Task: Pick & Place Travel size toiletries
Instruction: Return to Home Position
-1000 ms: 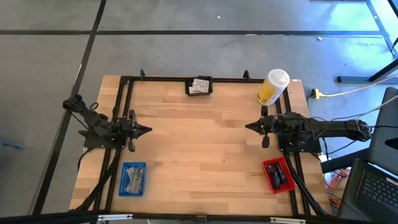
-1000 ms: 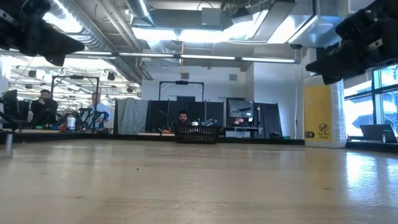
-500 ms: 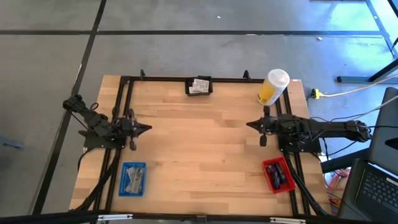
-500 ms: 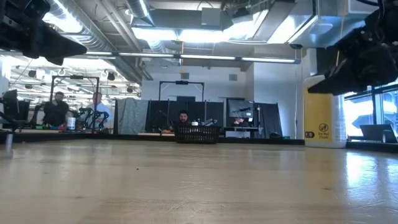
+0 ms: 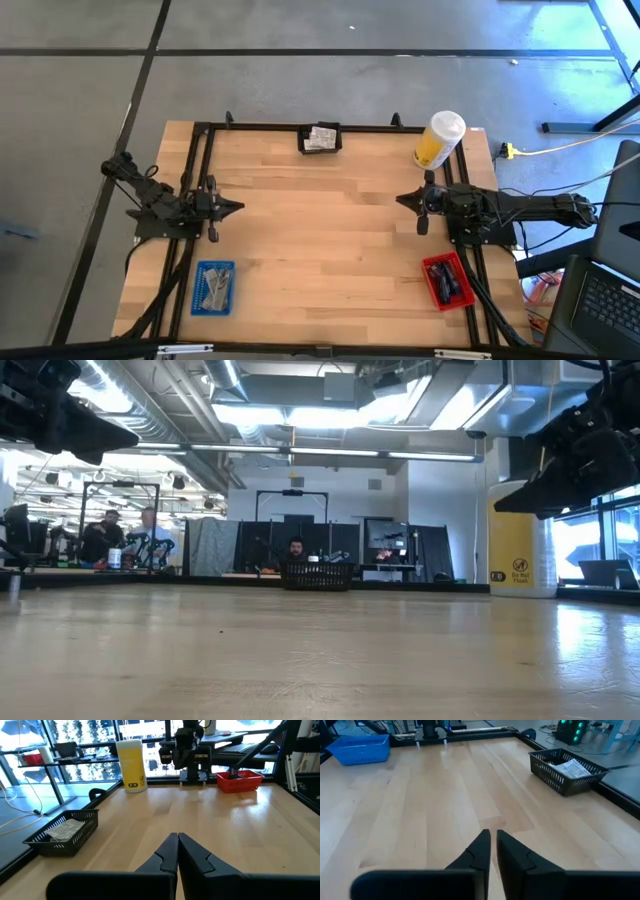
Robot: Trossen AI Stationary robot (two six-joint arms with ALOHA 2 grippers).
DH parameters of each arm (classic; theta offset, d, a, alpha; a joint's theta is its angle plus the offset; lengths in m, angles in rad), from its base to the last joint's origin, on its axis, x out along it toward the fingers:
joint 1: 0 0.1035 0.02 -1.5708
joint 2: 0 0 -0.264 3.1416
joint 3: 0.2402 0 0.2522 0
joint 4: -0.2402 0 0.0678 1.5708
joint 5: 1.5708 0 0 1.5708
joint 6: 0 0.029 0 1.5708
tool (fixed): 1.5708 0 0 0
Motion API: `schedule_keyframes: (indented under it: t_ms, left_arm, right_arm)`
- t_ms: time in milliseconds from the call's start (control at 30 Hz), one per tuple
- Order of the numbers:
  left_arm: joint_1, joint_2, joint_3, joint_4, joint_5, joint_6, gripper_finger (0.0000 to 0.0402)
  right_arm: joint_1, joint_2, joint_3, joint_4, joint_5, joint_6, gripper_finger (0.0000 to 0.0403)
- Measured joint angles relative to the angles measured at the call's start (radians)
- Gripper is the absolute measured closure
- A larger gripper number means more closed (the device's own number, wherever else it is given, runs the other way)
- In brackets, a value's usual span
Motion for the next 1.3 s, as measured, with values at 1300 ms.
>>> schedule_keyframes:
  t_ms: [1300]
  left_arm:
    - [0.0, 0.001, 0.0, 0.001, 0.0, 0.0, 0.04]
  right_arm:
    - [0.0, 0.0, 0.001, 0.0, -0.003, 0.002, 0.0268]
